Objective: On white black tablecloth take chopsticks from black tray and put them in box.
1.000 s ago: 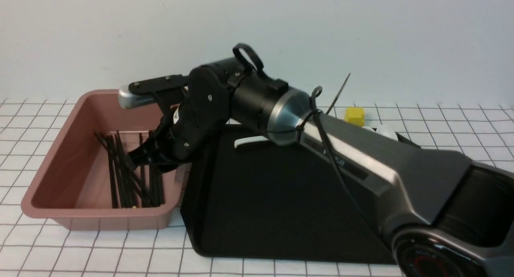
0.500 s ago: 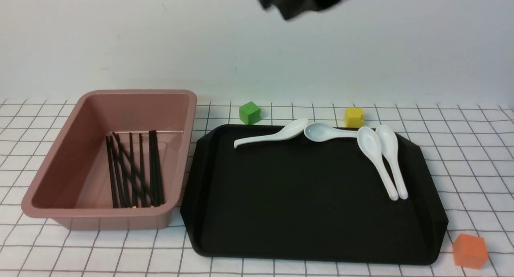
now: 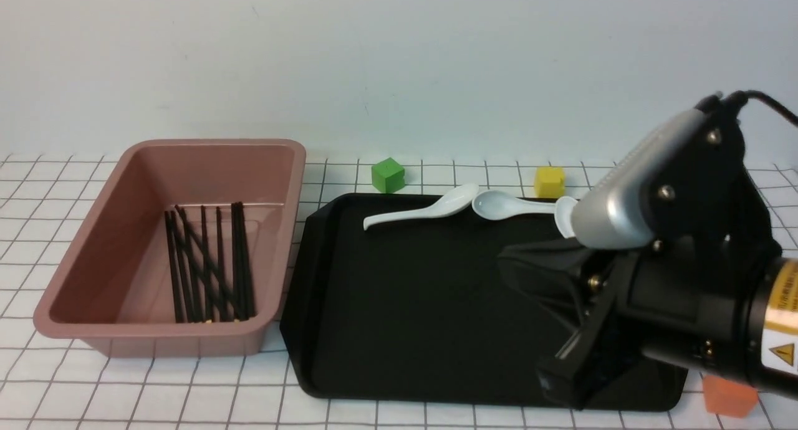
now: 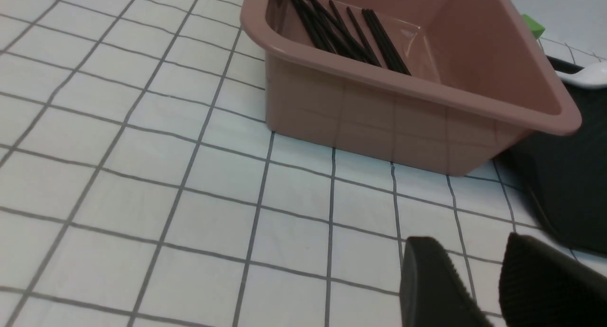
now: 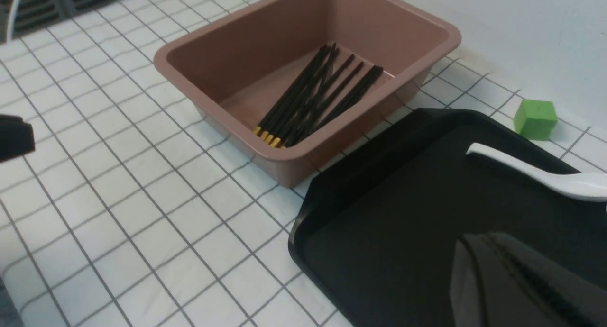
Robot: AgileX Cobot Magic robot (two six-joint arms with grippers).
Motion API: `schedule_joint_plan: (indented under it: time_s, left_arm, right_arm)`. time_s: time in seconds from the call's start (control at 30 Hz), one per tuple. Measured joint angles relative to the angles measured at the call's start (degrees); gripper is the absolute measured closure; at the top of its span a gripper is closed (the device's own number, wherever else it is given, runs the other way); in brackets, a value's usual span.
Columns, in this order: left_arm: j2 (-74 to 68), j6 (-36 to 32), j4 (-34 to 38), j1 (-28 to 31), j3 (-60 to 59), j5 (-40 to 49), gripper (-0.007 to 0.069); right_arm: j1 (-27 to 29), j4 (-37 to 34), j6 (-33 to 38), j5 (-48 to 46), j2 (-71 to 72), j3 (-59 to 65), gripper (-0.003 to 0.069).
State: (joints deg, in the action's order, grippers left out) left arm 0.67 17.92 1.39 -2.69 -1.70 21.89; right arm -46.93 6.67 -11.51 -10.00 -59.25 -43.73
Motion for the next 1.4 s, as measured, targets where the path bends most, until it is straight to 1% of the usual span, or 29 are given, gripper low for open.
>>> schedule_joint_plan:
  time_s: [0.47, 0.57, 0.63, 0.7, 0.77, 0.8, 0.83, 0.87, 0.93, 1.07, 1.1, 1.13, 1.27, 1.4]
  left_arm:
    - [0.0, 0.0, 0.0, 0.0, 0.0, 0.0, 0.0386]
    - [0.0, 0.0, 0.0, 0.0, 0.0, 0.0, 0.0386]
    - [0.0, 0.0, 0.06, 0.0, 0.0, 0.0, 0.0386]
    - [0.0, 0.0, 0.06, 0.0, 0.0, 0.0, 0.0386]
    - [0.0, 0.0, 0.12, 0.0, 0.0, 0.0, 0.0386]
    - [0.0, 0.0, 0.12, 0.0, 0.0, 0.0, 0.0386]
    - [0.0, 0.0, 0.12, 0.0, 0.0, 0.0, 0.0386]
    - [0.0, 0.0, 0.12, 0.0, 0.0, 0.0, 0.0386]
    - [0.0, 0.0, 0.12, 0.0, 0.0, 0.0, 0.0386]
    - [0.0, 0.0, 0.12, 0.0, 0.0, 0.0, 0.0386]
    - [0.0, 0.0, 0.17, 0.0, 0.0, 0.0, 0.0386]
    - [0.0, 0.0, 0.15, 0.0, 0.0, 0.0, 0.0386]
    - [0.0, 0.0, 0.15, 0.0, 0.0, 0.0, 0.0386]
    - [0.0, 0.0, 0.15, 0.0, 0.0, 0.0, 0.0386]
  right_arm:
    - [0.0, 0.0, -1.64, -0.33, 0.32, 0.26, 0.0651]
    - [0.46, -0.38, -1.8, 2.02, 0.68, 1.89, 0.0647]
    - [2.08, -0.84, -1.8, 4.89, 2.34, 4.92, 0.0645]
    - [4.76, -1.17, -1.8, 8.22, 5.06, 7.76, 0.0644]
    - [10.66, -1.5, -1.14, 12.2, 12.36, 14.34, 0.0641]
    - [11.18, -1.5, -1.07, 12.42, 13.05, 15.47, 0.0641]
    - [16.15, -1.72, -0.26, 12.79, 19.96, 20.04, 0.0637]
    - [18.5, -1.77, 0.12, 12.79, 23.32, 22.99, 0.0636]
    - [25.17, -1.98, 0.91, 11.9, 33.08, 28.66, 0.0635]
    - [35.74, -3.33, 1.49, 7.05, 47.6, 37.19, 0.0635]
    - [35.74, -3.42, 1.49, 7.05, 48.29, 37.53, 0.0635]
    - [39.58, -4.36, 1.49, 3.34, 53.67, 39.88, 0.0633]
    - [44.3, -4.91, 1.49, -3.45, 59.4, 43.36, 0.0626]
    - [45.09, -4.96, 1.64, -6.25, 59.77, 45.11, 0.0622]
